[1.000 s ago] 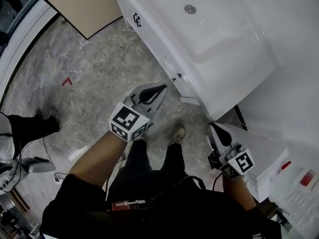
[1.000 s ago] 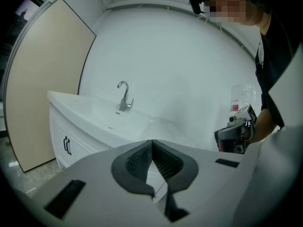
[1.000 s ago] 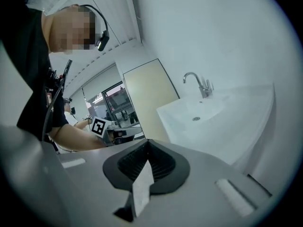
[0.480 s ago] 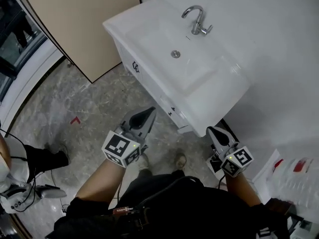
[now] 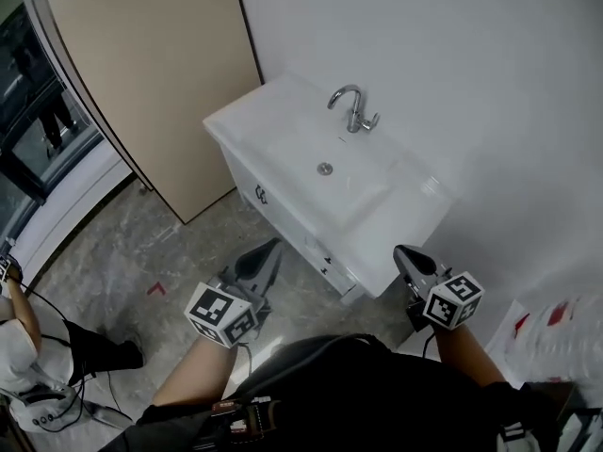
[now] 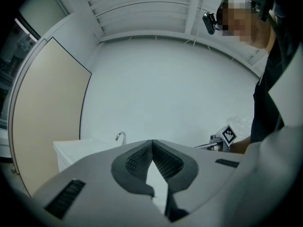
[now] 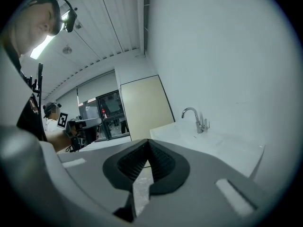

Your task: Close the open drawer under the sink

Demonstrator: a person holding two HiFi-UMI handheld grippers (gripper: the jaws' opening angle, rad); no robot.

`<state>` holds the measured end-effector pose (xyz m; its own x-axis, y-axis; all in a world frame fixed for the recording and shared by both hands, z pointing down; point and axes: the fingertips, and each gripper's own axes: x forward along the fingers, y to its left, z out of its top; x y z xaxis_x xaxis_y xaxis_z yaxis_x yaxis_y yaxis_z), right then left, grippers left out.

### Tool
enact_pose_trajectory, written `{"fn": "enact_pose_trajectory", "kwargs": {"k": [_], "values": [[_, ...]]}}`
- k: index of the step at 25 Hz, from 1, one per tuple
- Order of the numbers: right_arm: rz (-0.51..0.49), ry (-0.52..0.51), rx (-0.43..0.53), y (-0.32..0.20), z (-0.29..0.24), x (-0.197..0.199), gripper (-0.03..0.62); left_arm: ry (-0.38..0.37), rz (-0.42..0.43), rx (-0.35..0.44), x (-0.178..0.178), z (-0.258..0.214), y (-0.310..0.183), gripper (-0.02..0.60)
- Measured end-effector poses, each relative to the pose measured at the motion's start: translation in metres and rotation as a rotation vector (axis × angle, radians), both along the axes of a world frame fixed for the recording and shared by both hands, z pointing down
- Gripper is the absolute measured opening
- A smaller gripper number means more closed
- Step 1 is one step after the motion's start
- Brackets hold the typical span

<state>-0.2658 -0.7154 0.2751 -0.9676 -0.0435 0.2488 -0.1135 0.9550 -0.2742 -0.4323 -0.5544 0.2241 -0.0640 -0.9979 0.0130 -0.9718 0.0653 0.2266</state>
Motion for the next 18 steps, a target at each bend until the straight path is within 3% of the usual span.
{"fn": "enact_pose_trajectory", "kwargs": {"k": [8,18], "values": [[0.014,-0.057,0.058,-0.017,-0.067,-0.004,0.000,-0.019,0.001,0.078,-0.004,-0.052,0.003,0.002],[0.017,-0.157,0.120,-0.021,-0.124,-0.005,0.000,-0.028,0.010,0.110,-0.002,-0.074,0.008,0.002]]}}
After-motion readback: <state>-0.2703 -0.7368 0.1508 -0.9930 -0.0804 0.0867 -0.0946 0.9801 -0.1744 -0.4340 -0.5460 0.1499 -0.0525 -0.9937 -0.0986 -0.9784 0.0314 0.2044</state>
